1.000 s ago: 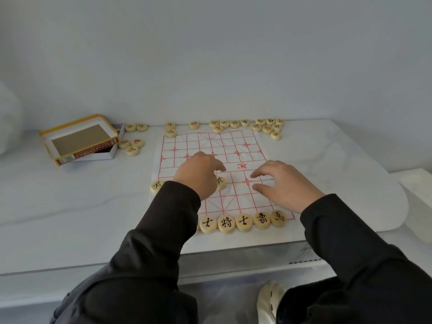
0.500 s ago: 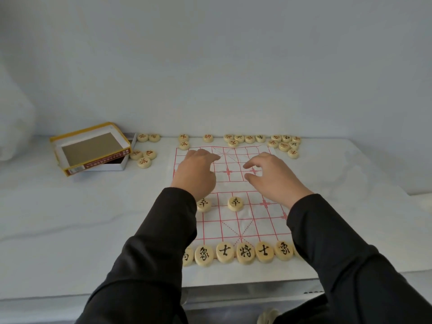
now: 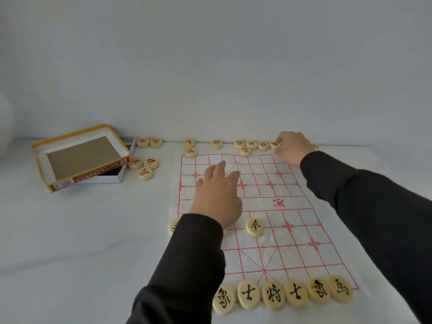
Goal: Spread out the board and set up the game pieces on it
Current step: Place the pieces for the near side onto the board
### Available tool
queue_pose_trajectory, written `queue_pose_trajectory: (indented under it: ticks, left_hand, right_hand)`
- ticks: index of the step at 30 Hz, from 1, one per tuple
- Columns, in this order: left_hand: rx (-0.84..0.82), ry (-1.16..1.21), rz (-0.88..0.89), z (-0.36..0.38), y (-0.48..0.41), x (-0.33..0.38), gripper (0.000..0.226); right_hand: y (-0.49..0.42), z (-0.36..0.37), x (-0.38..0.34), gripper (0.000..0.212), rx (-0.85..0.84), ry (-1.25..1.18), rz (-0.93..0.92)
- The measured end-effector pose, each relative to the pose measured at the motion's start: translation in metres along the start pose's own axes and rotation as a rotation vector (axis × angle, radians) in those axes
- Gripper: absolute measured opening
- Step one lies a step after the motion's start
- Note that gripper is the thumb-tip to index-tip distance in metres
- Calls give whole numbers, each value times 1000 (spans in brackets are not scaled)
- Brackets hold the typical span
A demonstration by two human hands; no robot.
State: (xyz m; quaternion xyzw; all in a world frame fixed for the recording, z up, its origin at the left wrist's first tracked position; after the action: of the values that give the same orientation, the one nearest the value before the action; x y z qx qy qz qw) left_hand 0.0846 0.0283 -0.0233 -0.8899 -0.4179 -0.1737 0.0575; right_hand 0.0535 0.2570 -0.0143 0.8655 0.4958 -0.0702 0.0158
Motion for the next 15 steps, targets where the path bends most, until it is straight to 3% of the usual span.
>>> queue_pose_trajectory:
  ticks: [7, 15]
  left_hand:
    - [-63, -10, -27, 0, 1, -9, 57]
    - [-71, -22, -10, 2, -3, -3, 56]
  right_hand:
    - [-38, 20, 10, 18, -15, 18, 105]
    - [-44, 29, 1, 19, 155, 89, 97]
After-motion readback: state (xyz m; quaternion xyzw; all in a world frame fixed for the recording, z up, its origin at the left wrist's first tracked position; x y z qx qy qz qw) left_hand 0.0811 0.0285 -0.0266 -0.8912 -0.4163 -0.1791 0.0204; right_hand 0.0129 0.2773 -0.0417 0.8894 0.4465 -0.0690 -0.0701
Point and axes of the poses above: each hand's wrist, its own y-axis away from the middle knuckle, its own z-axis out of the palm, x = y × z, the point moved 3 cm from there along -y, towards the middle knuckle, and after that the axes turned 2 degrees about z, right-handed, at the moved point
